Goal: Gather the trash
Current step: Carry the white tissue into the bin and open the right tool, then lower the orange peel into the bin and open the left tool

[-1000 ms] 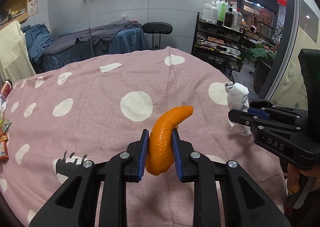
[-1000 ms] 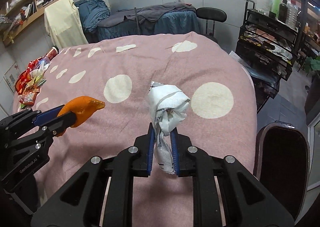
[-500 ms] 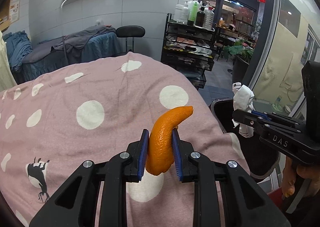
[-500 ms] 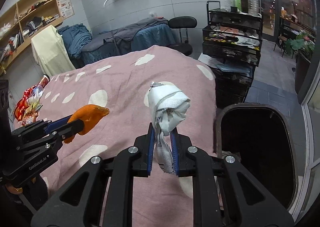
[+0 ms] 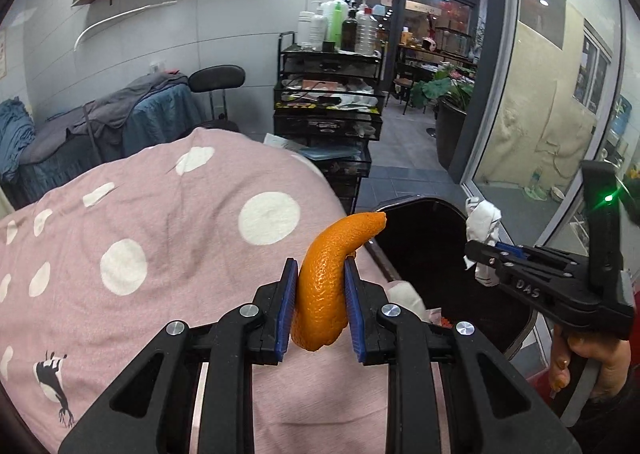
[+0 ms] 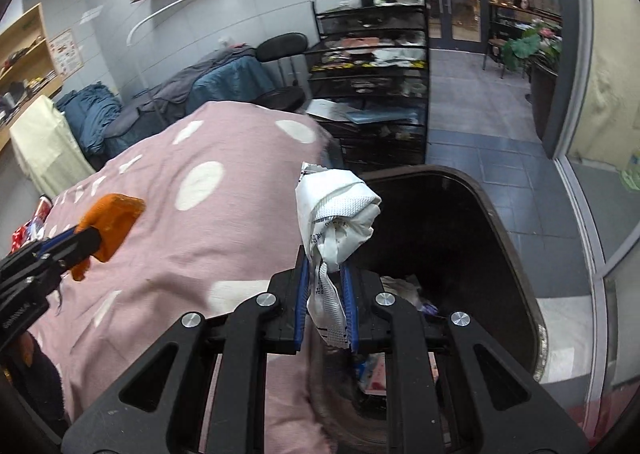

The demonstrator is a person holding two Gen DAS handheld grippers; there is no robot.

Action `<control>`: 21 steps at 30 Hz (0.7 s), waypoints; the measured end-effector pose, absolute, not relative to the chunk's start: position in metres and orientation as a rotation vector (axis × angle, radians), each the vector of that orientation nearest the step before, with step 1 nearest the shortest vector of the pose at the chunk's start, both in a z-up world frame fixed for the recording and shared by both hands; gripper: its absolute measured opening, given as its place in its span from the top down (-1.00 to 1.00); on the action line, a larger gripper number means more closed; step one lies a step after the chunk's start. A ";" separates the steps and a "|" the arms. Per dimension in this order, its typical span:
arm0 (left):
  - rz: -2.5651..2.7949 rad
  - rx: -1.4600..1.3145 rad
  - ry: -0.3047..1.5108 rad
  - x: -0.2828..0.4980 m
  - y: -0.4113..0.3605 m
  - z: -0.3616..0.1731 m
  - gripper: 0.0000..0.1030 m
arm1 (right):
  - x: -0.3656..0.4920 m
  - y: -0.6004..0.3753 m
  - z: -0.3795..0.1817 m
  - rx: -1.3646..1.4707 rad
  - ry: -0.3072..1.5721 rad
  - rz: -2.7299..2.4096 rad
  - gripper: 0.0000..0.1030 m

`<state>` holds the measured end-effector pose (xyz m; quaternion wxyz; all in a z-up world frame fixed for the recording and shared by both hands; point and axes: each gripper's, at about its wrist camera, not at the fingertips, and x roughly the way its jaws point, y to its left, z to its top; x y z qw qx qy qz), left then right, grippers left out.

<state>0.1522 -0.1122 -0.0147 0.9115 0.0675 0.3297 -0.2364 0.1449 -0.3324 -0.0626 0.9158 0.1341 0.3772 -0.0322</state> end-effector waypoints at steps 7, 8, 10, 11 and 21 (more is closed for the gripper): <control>-0.537 0.203 0.690 0.151 -0.147 -0.020 0.54 | 0.149 -0.362 -0.098 0.338 0.850 -0.125 0.67; -0.542 0.211 0.691 0.151 -0.151 -0.021 0.54 | 0.149 -0.366 -0.103 0.350 0.859 -0.131 0.67; -0.555 0.226 0.696 0.152 -0.159 -0.023 0.54 | 0.149 -0.370 -0.111 0.366 0.876 -0.150 0.57; -0.561 0.233 0.699 0.152 -0.162 -0.024 0.54 | 0.148 -0.374 -0.115 0.376 0.883 -0.161 0.46; -0.631 0.288 0.737 0.152 -0.199 -0.032 0.54 | 0.120 -0.401 -0.117 0.454 0.800 -0.239 -0.24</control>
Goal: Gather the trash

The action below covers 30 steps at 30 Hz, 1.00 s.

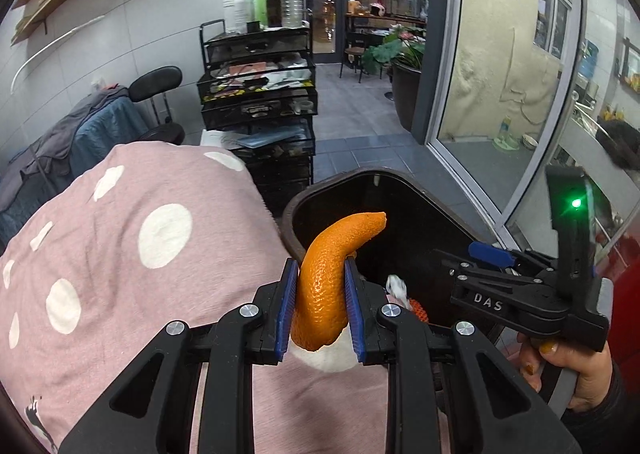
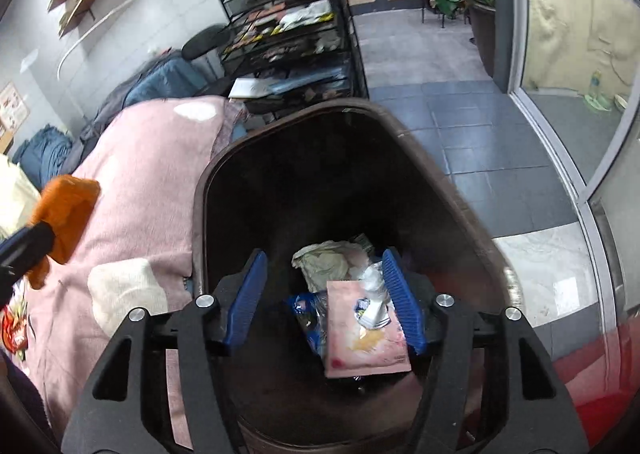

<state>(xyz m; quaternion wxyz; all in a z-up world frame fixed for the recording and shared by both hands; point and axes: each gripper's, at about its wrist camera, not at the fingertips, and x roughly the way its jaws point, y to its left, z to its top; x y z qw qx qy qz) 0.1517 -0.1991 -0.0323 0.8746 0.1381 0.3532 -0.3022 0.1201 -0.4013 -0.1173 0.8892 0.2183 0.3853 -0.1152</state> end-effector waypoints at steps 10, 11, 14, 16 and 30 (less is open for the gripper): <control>-0.715 0.369 0.818 0.156 -0.250 -0.054 0.54 | 0.089 -0.432 -0.101 0.508 0.694 -0.380 -0.41; -0.718 0.379 0.824 0.156 -0.255 -0.056 0.53 | 0.087 -0.436 -0.100 0.514 0.688 -0.394 -0.42; -0.724 0.406 0.849 0.160 -0.267 -0.066 0.51 | 0.079 -0.444 -0.097 0.525 0.677 -0.416 -0.42; -0.726 0.417 0.869 0.162 -0.273 -0.073 0.49 | 0.074 -0.450 -0.097 0.529 0.674 -0.432 -0.43; -0.721 0.458 0.767 0.144 -0.269 -0.067 -0.72 | 0.069 -0.462 -0.099 0.547 0.681 -0.451 -0.56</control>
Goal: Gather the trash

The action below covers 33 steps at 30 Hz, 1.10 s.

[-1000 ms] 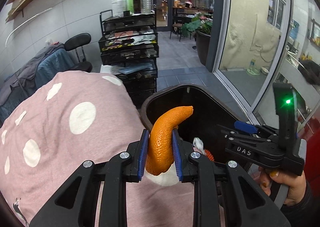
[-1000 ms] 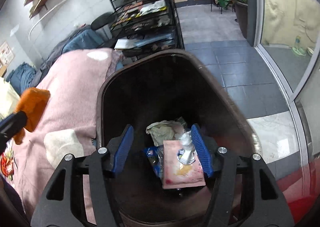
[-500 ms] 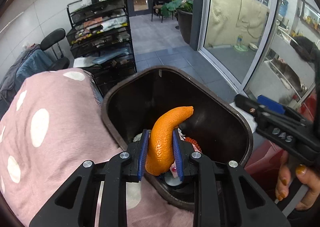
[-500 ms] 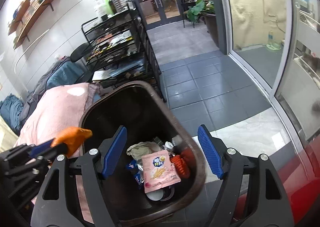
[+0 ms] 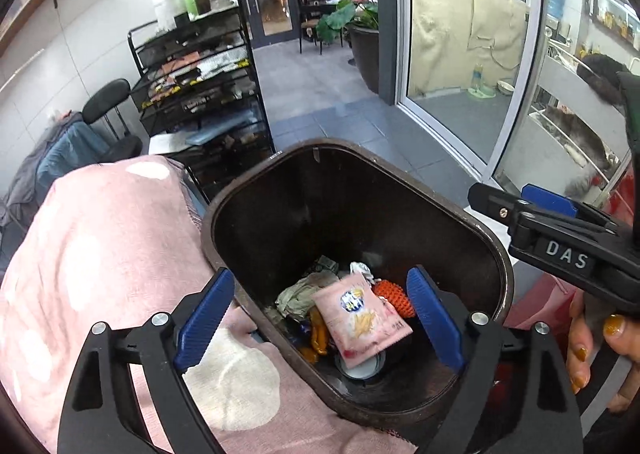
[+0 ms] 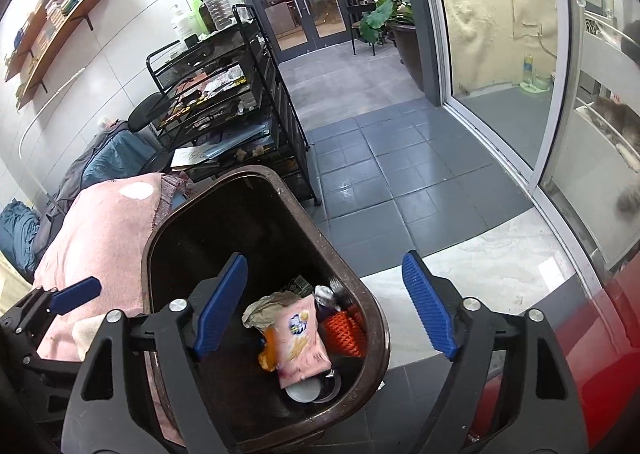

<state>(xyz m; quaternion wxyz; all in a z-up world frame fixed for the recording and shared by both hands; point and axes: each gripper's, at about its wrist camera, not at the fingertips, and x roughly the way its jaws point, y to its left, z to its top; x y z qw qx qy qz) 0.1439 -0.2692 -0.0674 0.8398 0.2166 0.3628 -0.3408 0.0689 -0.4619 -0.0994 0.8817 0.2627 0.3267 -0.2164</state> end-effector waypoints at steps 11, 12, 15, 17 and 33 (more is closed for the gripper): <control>-0.656 0.315 0.606 0.127 -0.217 -0.026 -0.89 | 0.075 -0.435 -0.088 0.483 0.647 -0.388 -0.70; -0.642 0.304 0.588 0.126 -0.212 -0.023 -0.89 | 0.076 -0.429 -0.086 0.467 0.637 -0.375 -0.72; -0.589 0.274 0.525 0.118 -0.192 -0.013 -0.89 | 0.078 -0.412 -0.078 0.422 0.603 -0.358 -0.79; -0.547 0.261 0.490 0.112 -0.179 -0.008 -0.89 | 0.079 -0.401 -0.074 0.404 0.583 -0.344 -0.83; -0.274 0.091 0.410 0.093 -0.078 0.005 -0.89 | 0.076 -0.291 -0.036 0.217 0.453 -0.128 -0.89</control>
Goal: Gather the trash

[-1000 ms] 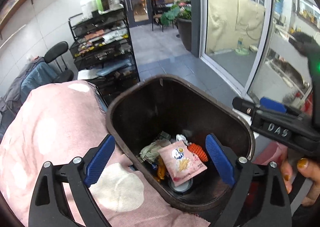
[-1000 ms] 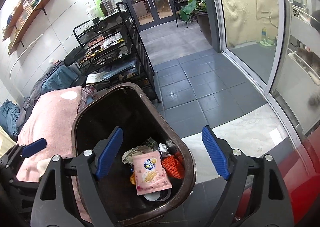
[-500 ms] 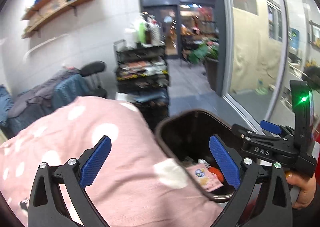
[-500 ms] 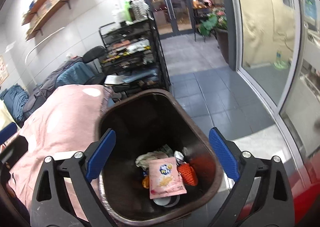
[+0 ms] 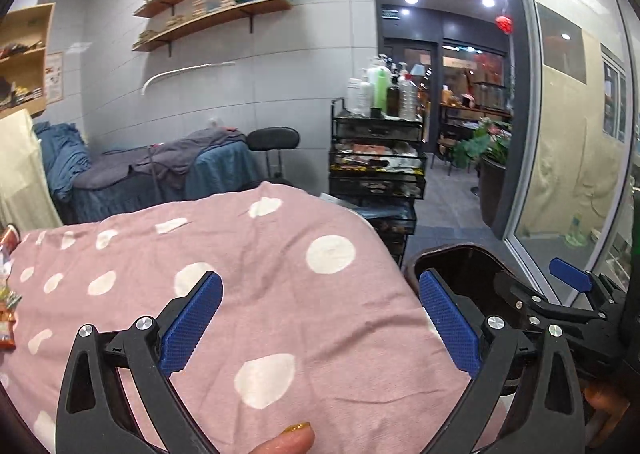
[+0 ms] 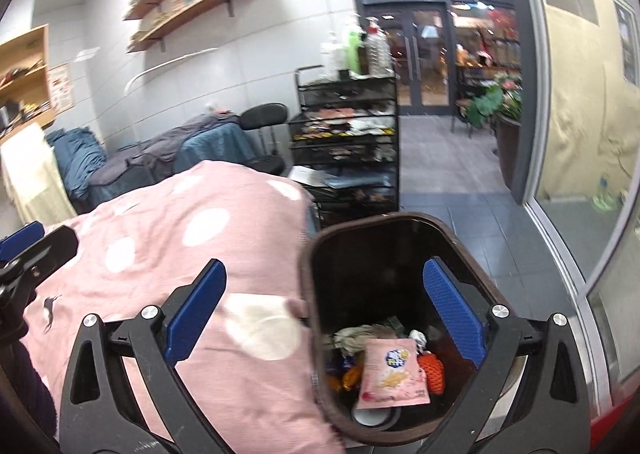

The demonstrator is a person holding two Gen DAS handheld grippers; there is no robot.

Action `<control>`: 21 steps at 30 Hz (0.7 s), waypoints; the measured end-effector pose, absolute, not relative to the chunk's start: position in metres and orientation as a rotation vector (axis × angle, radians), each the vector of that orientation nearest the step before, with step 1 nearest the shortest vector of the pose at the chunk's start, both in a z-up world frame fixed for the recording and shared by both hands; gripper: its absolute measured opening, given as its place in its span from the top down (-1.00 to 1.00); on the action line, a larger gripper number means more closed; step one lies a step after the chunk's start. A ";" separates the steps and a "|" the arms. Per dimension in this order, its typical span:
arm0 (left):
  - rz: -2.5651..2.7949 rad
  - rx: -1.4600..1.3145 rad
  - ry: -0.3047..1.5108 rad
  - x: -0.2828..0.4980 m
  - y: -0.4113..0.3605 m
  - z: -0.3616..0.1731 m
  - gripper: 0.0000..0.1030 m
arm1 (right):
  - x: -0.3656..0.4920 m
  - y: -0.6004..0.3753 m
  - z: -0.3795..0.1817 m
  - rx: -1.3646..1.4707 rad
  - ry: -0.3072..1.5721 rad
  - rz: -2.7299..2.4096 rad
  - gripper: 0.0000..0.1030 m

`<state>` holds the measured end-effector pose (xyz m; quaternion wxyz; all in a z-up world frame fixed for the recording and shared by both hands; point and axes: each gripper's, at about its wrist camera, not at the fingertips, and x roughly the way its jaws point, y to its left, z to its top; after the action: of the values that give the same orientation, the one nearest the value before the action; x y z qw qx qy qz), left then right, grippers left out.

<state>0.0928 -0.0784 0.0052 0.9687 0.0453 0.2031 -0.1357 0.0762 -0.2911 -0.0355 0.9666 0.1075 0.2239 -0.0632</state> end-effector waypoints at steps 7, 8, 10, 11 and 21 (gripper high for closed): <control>-0.190 0.068 0.371 0.077 -0.047 0.003 -0.90 | 0.064 -0.260 -0.028 0.178 0.411 -0.074 -0.89; -0.179 0.065 0.372 0.077 -0.044 0.003 -0.90 | 0.062 -0.255 -0.028 0.173 0.408 -0.065 -0.89; -0.161 0.055 0.373 0.074 -0.036 0.002 -0.90 | 0.060 -0.248 -0.026 0.164 0.402 -0.055 -0.89; -0.151 0.049 0.373 0.074 -0.032 0.001 -0.90 | 0.058 -0.244 -0.025 0.157 0.399 -0.048 -0.89; -0.104 0.029 0.367 0.068 -0.016 -0.002 -0.90 | 0.053 -0.226 -0.023 0.152 0.398 -0.022 -0.89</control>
<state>0.0675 -0.0162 -0.0024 0.9817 0.0145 0.1826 -0.0519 0.0527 -0.2264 -0.0231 0.9773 0.0756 0.1976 -0.0108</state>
